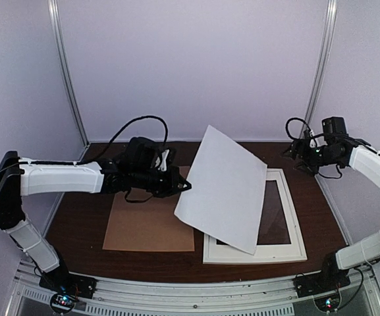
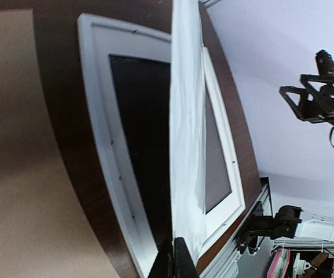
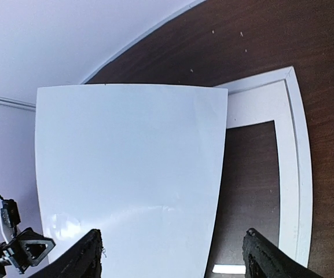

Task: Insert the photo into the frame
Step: Turn over the photo, then place the photo on the mat board.

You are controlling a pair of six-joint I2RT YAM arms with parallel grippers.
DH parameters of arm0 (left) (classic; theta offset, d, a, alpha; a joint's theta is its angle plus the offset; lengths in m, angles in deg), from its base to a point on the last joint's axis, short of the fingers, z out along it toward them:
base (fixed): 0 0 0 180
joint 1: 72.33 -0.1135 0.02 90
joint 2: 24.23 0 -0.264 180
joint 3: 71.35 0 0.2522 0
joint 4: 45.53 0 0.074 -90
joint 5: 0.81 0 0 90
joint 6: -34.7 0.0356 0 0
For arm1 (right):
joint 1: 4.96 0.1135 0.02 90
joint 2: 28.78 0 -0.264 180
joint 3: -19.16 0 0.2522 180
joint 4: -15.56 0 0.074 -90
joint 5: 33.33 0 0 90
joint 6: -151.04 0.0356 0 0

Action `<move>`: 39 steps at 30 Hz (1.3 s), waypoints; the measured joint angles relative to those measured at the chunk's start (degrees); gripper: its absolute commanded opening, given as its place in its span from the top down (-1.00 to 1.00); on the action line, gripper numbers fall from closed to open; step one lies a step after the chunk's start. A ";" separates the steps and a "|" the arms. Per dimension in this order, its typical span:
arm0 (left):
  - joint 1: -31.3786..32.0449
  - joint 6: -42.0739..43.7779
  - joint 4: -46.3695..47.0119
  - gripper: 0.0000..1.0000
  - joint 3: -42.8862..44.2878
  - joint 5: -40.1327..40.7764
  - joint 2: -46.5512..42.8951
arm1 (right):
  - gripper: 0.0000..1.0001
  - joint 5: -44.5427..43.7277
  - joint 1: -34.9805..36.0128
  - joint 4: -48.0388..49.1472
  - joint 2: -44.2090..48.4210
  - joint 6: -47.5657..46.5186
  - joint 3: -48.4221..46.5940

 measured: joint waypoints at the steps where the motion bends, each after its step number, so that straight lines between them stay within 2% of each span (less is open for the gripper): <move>1: -0.04 -1.11 0.37 1.00 -1.64 0.39 0.52 | -0.65 0.48 0.02 0.00 -0.26 -0.13 0.87; 8: 0.24 -6.64 3.56 1.00 -10.21 3.06 1.97 | -0.64 2.10 1.25 0.59 -1.18 -0.70 8.46; 13: 0.24 -7.56 4.35 1.00 -13.75 6.14 1.84 | -0.58 2.84 5.42 2.49 -4.39 -0.70 11.91; 22: 1.18 -7.08 4.15 1.00 -16.44 10.91 1.07 | -0.49 2.58 12.26 6.12 -11.45 -0.90 12.68; 32: 5.27 -8.68 7.96 1.00 -15.85 11.50 5.70 | -0.51 -1.90 12.55 4.74 -12.13 -2.95 9.97; 39: 6.97 -9.79 9.14 0.72 -11.93 9.57 10.97 | -0.51 -3.13 11.91 3.74 -12.13 -4.11 9.66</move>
